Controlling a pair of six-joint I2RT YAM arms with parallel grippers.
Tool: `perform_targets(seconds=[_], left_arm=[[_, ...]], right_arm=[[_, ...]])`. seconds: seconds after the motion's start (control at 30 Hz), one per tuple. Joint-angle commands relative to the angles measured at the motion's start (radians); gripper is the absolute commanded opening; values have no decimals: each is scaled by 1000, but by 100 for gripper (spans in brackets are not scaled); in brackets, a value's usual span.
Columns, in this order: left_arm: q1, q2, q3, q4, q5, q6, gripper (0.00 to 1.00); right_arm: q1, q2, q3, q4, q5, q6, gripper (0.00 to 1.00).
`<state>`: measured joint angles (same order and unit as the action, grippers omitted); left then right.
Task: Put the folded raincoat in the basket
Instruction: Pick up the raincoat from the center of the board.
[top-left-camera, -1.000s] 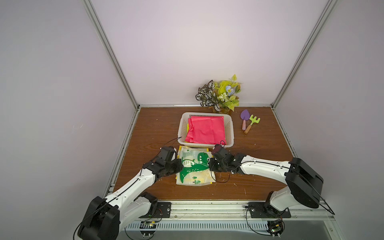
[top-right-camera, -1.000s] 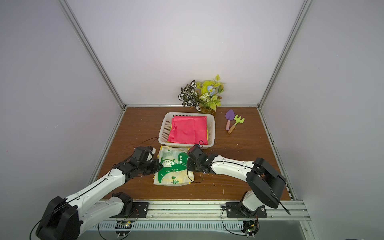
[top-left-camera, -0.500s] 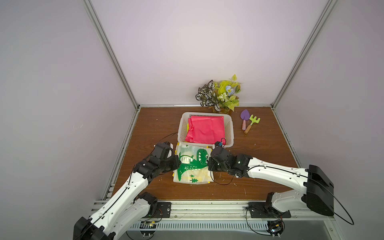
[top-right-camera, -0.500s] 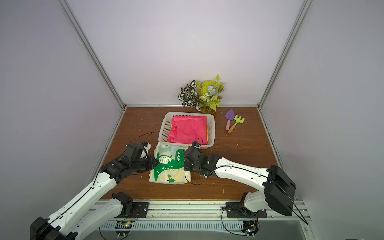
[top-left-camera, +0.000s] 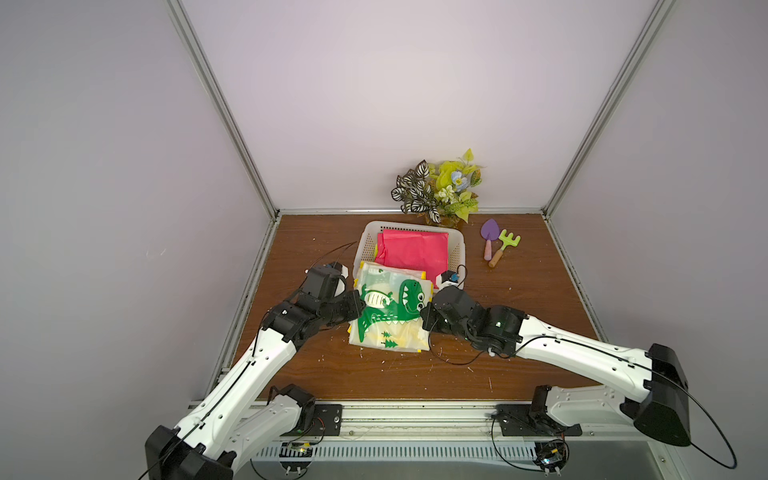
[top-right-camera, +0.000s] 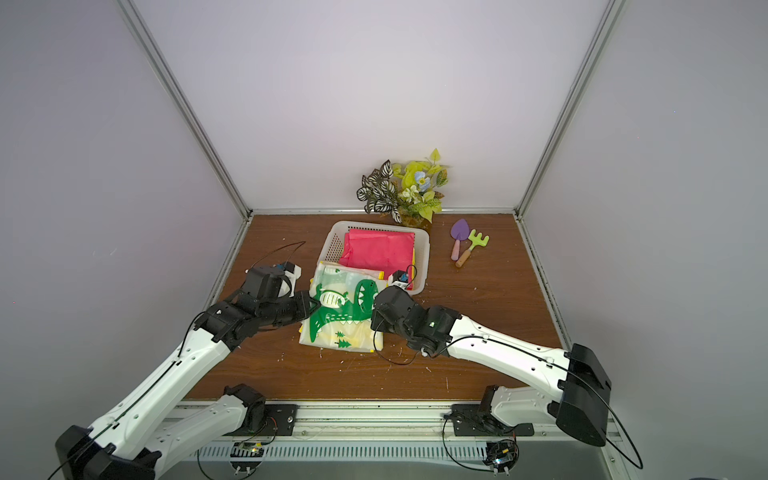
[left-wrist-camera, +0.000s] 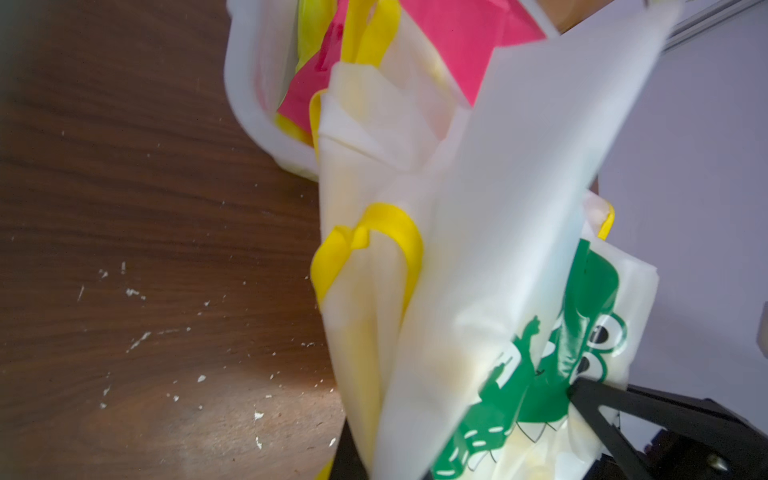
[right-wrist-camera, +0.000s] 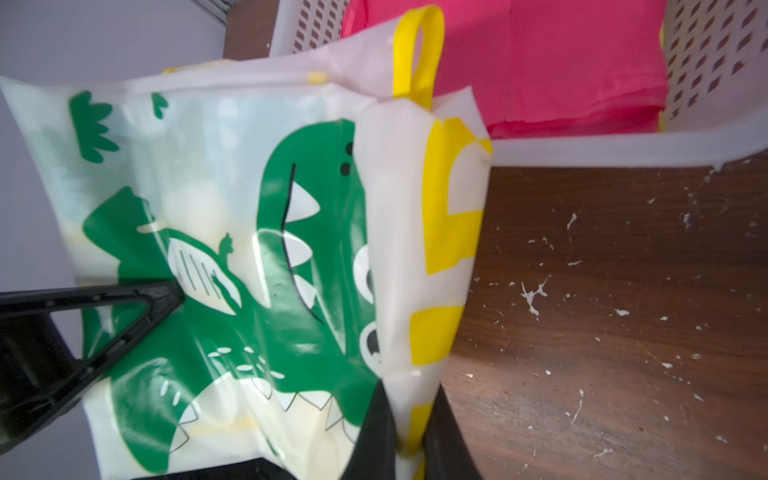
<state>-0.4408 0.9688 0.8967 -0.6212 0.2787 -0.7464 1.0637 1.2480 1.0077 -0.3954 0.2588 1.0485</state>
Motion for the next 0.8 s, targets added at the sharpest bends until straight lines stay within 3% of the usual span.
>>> perform_targets(seconds=[0.0, 0.4, 0.77], left_arm=[[-8, 40, 79, 64, -8, 11, 0], [-9, 338, 320, 164, -45, 24, 0], [11, 633, 441, 283, -17, 37, 0]], right_arm=[[-22, -48, 62, 6, 12, -4, 0], [-263, 66, 204, -8, -126, -123, 0], [-480, 252, 285, 6, -330, -239, 0]])
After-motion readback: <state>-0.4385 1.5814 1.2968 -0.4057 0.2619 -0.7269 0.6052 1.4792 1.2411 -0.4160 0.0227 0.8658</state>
